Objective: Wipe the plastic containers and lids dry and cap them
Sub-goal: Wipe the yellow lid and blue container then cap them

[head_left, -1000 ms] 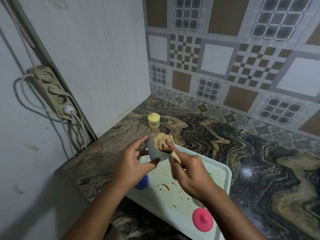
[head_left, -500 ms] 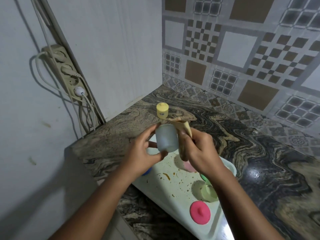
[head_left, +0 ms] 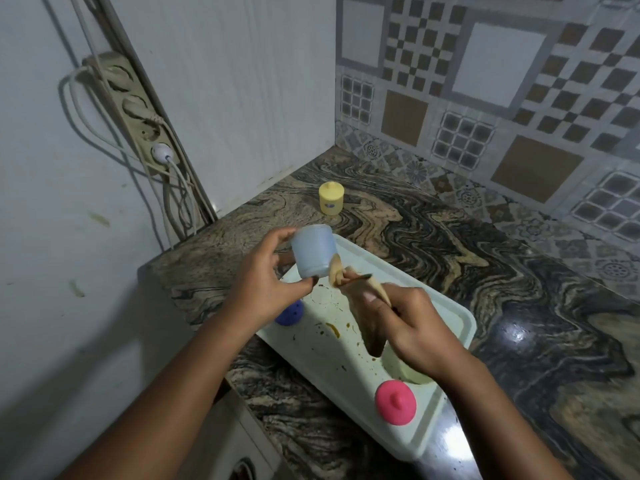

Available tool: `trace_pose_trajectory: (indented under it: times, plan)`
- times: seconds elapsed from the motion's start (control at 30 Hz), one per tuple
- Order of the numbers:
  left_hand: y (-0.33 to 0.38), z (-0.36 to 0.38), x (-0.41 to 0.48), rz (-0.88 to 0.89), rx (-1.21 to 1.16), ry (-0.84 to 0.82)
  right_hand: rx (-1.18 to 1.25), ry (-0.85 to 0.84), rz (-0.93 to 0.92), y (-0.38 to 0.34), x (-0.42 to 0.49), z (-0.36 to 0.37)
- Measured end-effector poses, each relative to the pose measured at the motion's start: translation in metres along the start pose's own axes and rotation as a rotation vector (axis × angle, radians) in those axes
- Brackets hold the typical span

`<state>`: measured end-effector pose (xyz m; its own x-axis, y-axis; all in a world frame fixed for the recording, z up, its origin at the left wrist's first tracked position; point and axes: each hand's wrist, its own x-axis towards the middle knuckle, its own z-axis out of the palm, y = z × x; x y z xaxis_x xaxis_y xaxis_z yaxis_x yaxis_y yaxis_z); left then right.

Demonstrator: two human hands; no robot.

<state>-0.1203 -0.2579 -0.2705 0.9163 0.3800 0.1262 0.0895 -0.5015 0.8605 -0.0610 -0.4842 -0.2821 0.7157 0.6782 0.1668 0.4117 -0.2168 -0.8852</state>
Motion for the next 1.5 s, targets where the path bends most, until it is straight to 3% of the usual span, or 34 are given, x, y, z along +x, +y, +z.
trace_pose_trajectory:
  times: [0.17, 0.3, 0.6, 0.93, 1.07, 1.17, 1.4, 1.5]
  plan:
    - [0.003, 0.000, -0.002, 0.036, 0.069, -0.078, 0.142, 0.306, 0.080, -0.008, 0.012, -0.011]
    - [0.004, 0.002, -0.002, 0.100, 0.077, -0.166, 0.190, 0.401, 0.056, -0.022, 0.030, -0.004]
    - [0.007, 0.012, -0.012, -0.027, -0.390, -0.124, 0.013, 0.299, 0.009, -0.032, 0.041, 0.014]
    - [0.005, 0.009, 0.000, 0.044, -0.249, -0.069, -0.232, 0.229, -0.117, -0.020, 0.022, 0.023]
    - [0.000, -0.002, 0.010, 0.076, -0.183, -0.057, -0.192, 0.074, -0.119, -0.019, 0.004, 0.023]
    - [-0.006, -0.009, 0.015, 0.050, -0.187, -0.081, -0.087, -0.013, 0.000, -0.021, -0.011, 0.020]
    - [-0.008, -0.006, 0.011, 0.109, -0.107, -0.107, 0.264, 0.547, 0.121, -0.028, 0.017, 0.007]
    - [-0.005, 0.004, 0.009, 0.088, -0.173, -0.140, 0.227, 0.588, 0.111, -0.041, 0.036, 0.008]
